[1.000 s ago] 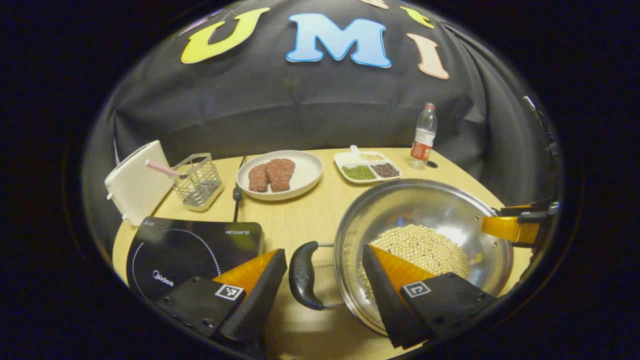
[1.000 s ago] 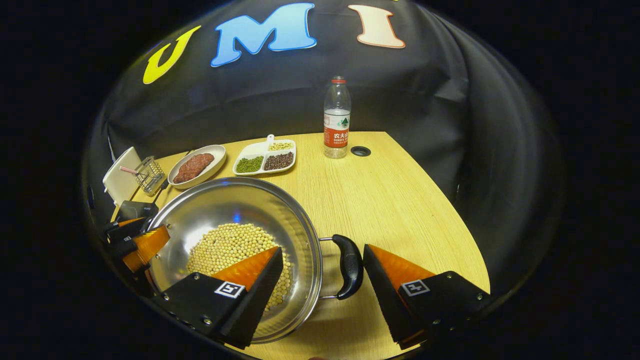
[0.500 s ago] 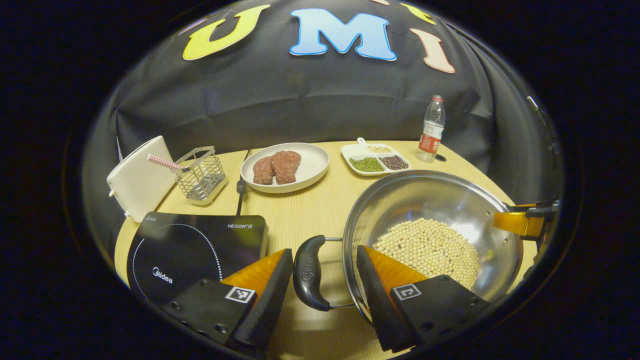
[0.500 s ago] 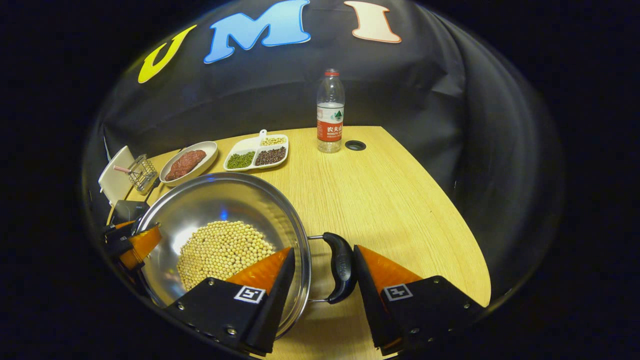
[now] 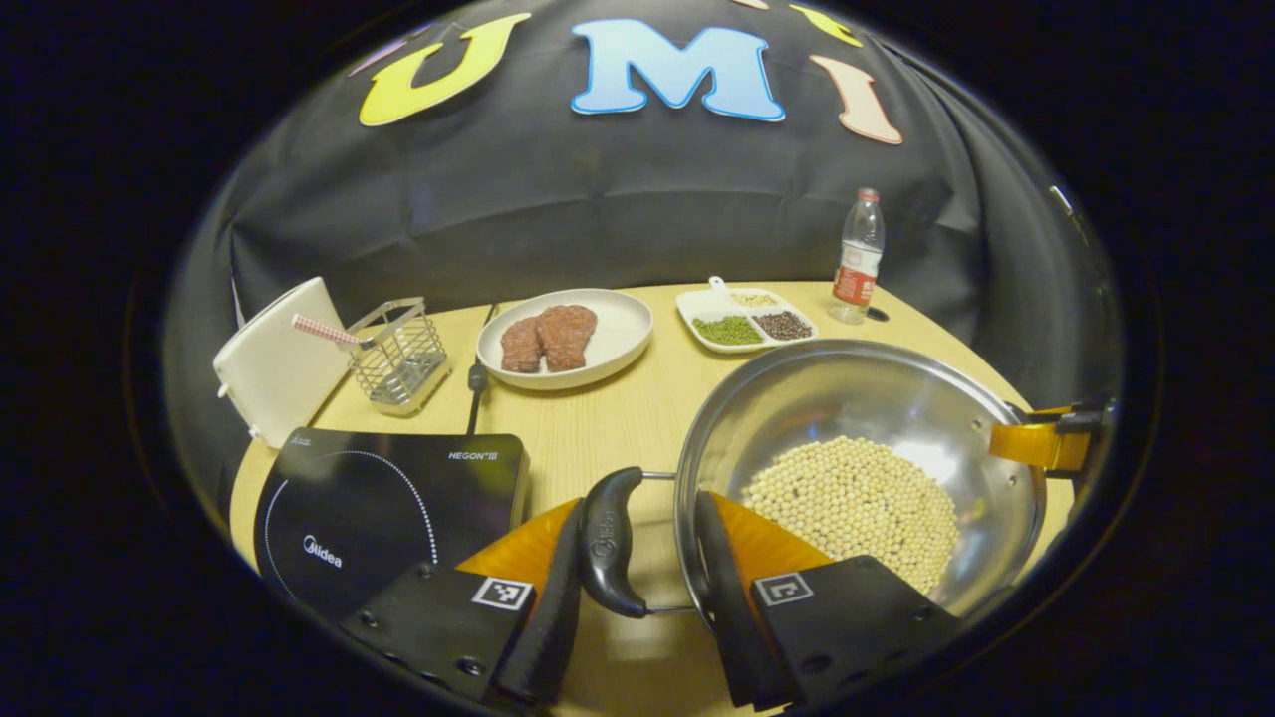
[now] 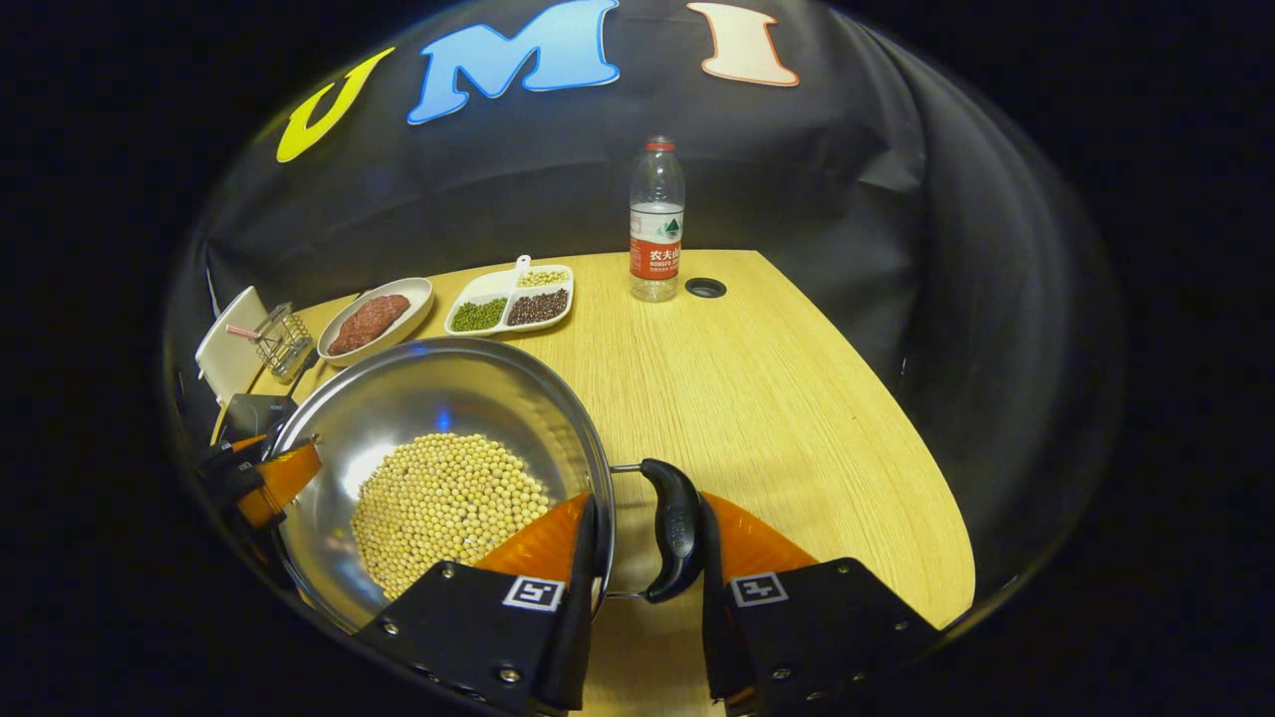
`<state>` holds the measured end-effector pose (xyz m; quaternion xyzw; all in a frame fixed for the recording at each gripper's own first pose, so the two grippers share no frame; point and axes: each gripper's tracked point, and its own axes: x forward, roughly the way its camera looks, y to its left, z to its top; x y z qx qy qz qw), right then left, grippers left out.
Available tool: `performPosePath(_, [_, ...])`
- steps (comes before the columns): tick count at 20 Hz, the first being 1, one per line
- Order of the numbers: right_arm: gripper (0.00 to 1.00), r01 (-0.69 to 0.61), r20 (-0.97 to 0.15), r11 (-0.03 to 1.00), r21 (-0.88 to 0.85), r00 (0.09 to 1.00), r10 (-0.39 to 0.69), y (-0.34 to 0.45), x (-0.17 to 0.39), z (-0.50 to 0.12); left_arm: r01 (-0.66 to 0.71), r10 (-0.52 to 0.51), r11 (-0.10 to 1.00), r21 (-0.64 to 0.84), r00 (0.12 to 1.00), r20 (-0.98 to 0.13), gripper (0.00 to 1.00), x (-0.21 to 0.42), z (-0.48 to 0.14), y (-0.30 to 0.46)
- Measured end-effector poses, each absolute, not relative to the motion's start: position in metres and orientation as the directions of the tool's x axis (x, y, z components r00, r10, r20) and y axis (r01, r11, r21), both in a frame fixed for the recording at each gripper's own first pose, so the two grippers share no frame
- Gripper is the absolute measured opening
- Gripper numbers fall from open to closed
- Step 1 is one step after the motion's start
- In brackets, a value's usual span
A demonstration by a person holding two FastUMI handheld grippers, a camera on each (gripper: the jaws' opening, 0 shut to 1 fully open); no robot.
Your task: First push the handle of the pot to place it horizontally, then grasp the pot with both hands and set it on the induction cooktop.
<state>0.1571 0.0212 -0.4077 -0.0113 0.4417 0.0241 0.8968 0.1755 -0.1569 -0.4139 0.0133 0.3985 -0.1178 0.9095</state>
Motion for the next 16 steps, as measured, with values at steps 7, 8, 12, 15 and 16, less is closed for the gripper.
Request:
performPosePath(7, [0.46, -0.067, -0.773, 0.997, 0.024, 0.632, 0.061, 0.007, 0.150, -0.380, 0.207, -0.189, 0.977, -0.059, 0.692, -0.697, 0.64, 0.160, -0.376, -0.166])
performPosePath(8, [0.46, -0.071, -0.772, 0.997, 0.026, 0.632, 0.065, 0.004, 0.146, -0.375, 0.207, -0.188, 0.977, -0.058, 0.693, -0.696, 0.63, 0.156, -0.370, -0.166])
performPosePath(12, [0.46, -0.087, -0.766, 0.996, 0.019, 0.639, 0.071, 0.001, 0.128, -0.356, 0.196, -0.185, 0.979, -0.063, 0.703, -0.686, 0.63, 0.135, -0.352, -0.158])
performPosePath(15, [0.46, -0.079, -0.760, 0.997, 0.006, 0.647, 0.056, 0.008, 0.112, -0.342, 0.204, -0.196, 0.976, -0.070, 0.707, -0.679, 0.66, 0.121, -0.341, -0.145])
performPosePath(16, [0.46, -0.076, -0.758, 0.997, 0.005, 0.650, 0.053, 0.013, 0.107, -0.337, 0.207, -0.201, 0.976, -0.073, 0.710, -0.676, 0.63, 0.120, -0.338, -0.137])
